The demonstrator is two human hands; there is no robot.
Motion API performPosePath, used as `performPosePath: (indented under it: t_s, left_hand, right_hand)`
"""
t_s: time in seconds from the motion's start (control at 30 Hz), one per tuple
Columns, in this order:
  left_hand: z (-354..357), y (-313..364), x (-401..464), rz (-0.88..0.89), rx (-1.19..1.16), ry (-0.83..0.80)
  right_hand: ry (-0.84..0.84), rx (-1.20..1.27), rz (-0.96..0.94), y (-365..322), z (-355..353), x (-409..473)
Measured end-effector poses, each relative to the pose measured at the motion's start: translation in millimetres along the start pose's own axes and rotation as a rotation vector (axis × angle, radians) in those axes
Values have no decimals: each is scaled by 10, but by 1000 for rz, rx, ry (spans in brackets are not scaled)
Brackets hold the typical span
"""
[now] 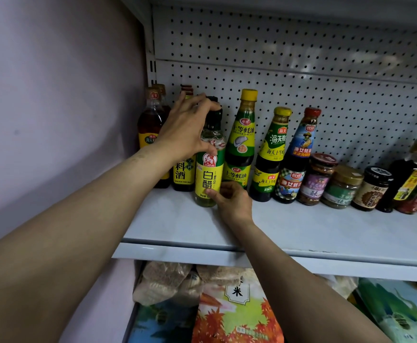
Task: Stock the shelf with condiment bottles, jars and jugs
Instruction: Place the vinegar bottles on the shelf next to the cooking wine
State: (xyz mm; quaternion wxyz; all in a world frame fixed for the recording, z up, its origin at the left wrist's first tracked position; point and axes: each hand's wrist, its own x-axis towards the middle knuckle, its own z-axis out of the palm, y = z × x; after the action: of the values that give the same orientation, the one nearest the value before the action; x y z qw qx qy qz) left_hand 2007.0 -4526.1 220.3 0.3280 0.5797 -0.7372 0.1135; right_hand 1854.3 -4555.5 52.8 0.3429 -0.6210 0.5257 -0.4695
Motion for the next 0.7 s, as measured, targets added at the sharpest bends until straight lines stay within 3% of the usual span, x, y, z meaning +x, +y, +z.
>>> performPosePath:
  t_s: [0.7]
  left_hand:
    - [95, -107, 140, -34, 34, -7]
  right_hand:
    - [131, -192, 61, -20, 106, 55]
